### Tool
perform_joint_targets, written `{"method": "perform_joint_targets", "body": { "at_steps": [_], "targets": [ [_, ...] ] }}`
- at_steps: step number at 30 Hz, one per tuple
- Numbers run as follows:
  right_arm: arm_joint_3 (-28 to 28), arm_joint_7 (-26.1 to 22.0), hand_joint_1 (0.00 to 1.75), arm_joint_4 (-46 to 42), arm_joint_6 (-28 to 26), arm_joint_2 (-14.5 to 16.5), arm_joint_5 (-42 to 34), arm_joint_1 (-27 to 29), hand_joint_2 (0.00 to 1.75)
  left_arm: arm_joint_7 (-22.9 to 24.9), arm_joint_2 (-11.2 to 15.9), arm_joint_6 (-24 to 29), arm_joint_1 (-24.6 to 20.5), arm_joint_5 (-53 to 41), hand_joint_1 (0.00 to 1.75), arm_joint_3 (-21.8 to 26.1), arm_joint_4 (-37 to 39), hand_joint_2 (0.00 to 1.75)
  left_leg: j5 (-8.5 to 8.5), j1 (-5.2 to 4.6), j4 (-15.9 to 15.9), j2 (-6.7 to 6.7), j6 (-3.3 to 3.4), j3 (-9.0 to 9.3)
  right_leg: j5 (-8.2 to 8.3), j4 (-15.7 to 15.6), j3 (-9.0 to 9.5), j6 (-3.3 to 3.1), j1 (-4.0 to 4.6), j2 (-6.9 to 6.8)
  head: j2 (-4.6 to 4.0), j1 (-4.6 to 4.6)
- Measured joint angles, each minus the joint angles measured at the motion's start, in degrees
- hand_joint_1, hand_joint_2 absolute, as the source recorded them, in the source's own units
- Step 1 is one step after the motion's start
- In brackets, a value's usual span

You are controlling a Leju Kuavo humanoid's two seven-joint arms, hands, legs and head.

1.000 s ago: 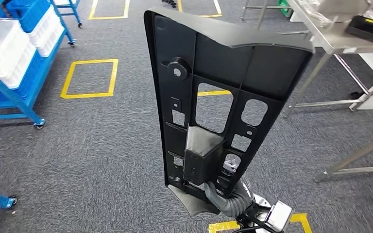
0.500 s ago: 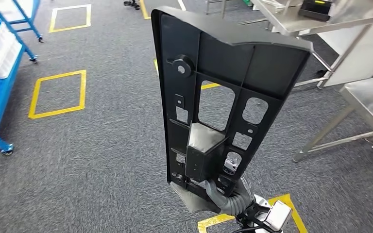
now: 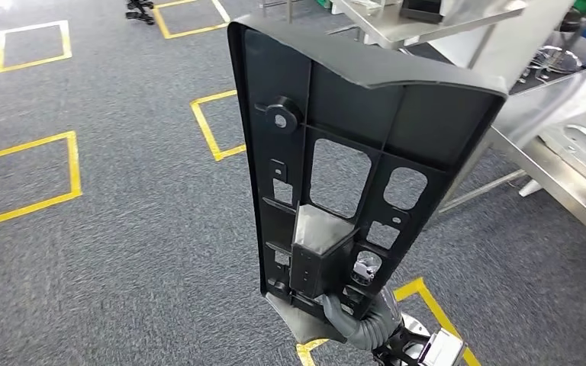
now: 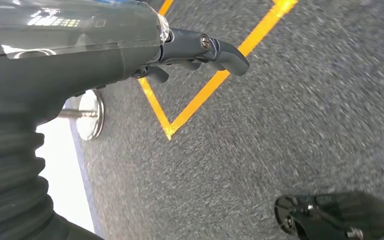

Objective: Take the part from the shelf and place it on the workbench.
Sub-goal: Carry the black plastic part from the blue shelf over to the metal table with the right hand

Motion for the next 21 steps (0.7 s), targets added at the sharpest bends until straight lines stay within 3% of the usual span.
{"method": "perform_joint_targets", "body": {
  "at_steps": [1,3,5,6,9,11,13,14,15,16,18,20,21],
  "targets": [
    [0.0,0.0,1.75,0.0,0.0,0.0,0.0,0.1,1.75,-0.1,0.0,0.0,0.0,-0.1,0.0,0.0,0.0,1.75,-0.11,0.01,0.0,0.77,-0.08,0.03,0.64,-0.1,0.18,0.16,-0.15,-0.23,0.0,0.0],
    [0.0,0.0,1.75,-0.3,0.0,0.0,0.0,0.2,1.75,-0.1,-0.1,0.0,-0.1,-0.2,0.0,0.0,0.0,1.75,-0.45,0.06,0.3,2.14,-0.44,0.22,4.02,-6.6,3.87,0.29,-0.3,-1.58,0.0,0.0],
    [0.0,0.0,1.75,-0.6,0.0,0.1,0.1,0.2,1.75,-0.2,-0.1,0.0,-0.1,-0.2,0.0,-0.1,0.0,1.75,-0.98,-0.17,0.6,3.23,-1.05,0.41,6.06,-13.3,7.63,-0.15,0.01,-3.72,0.0,0.0],
    [0.0,0.0,1.75,-0.8,0.1,0.1,0.1,0.2,1.75,-0.2,-0.2,0.0,-0.2,-0.2,0.0,-0.1,0.0,1.75,-1.22,-0.29,0.7,3.68,-1.37,0.54,6.22,-14.8,8.4,-0.46,0.18,-4.22,0.0,-0.01],
    [0.0,0.1,1.75,-1.1,0.1,0.2,0.1,0.2,1.75,0.0,-0.2,0.0,-0.4,-0.2,0.0,-0.2,0.0,1.75,-1.78,-0.23,0.9,4.62,-2.36,1.04,6.11,-15.3,8.39,-1.45,0.31,-2.71,0.0,-0.01],
    [0.0,0.1,1.75,-1.3,0.3,0.3,0.1,0.2,1.75,0.1,-0.2,0.0,-0.5,0.0,0.0,-0.2,0.0,1.75,-3.6,0.06,3.3,2.55,-2.97,0.23,6.31,-15.5,8.53,-2.11,0.06,-1.5,0.0,-0.01],
    [0.0,0.2,1.75,-1.5,0.6,0.4,0.1,0.0,1.75,0.2,-0.2,-0.1,-0.5,0.1,0.0,-0.2,0.0,1.75,-7.12,0.21,10.2,-0.3,-3.24,-2.94,6.39,-15.6,8.55,-2.54,0.03,-0.35,0.0,-0.01],
    [0.0,0.3,1.75,-1.5,0.7,0.5,0.2,-0.1,1.75,0.2,-0.2,-0.1,-0.4,0.1,0.0,-0.2,0.0,1.75,-8.6,0.22,14.1,-0.89,-3.28,-4.93,6.4,-15.5,8.54,-2.67,0.1,0.34,0.0,-0.01],
    [0.0,0.5,1.75,-1.5,0.7,0.5,0.2,-0.1,1.75,0.2,-0.2,-0.2,-0.3,0.0,0.0,-0.2,0.0,1.75,-9.16,0.21,16.8,-1.16,-3.26,-6.46,6.39,-15.5,8.55,-2.71,0.18,1.12,0.0,-0.01],
    [0.0,0.5,1.75,-1.5,0.7,0.5,0.3,-0.1,1.75,0.3,-0.2,-0.3,-0.2,-0.1,0.0,-0.3,0.0,1.75,-8.57,0.21,17.6,-1.28,-3.18,-7.14,6.37,-15.4,8.57,-2.72,0.23,1.95,0.0,-0.01],
    [0.0,0.6,1.75,-1.5,0.7,0.5,0.4,0.0,1.75,0.2,-0.1,-0.3,-0.2,-0.3,0.0,-0.3,0.0,1.75,-4.53,0.23,12.5,-1.99,-2.8,-5.49,6.33,-15.2,8.66,-2.65,0.26,3.57,0.0,-0.01],
    [-0.1,0.6,1.75,-1.8,0.7,0.5,0.4,0.2,1.75,-0.1,-0.1,-0.3,-0.2,-0.3,0.0,-0.4,0.0,1.75,-1.22,0.31,5.2,-4.63,-2.33,-2.62,6.29,-15.0,8.56,-2.29,0.26,4.99,0.0,-0.01],
    [-0.1,0.6,1.75,-1.9,0.7,0.5,0.5,0.3,1.75,-0.3,-0.2,-0.3,-0.2,-0.3,0.0,-0.4,0.0,1.75,-0.58,0.29,3.0,-5.69,-2.13,-1.76,6.35,-15.0,8.4,-1.97,0.2,5.62,0.0,-0.01]
  ]
}}
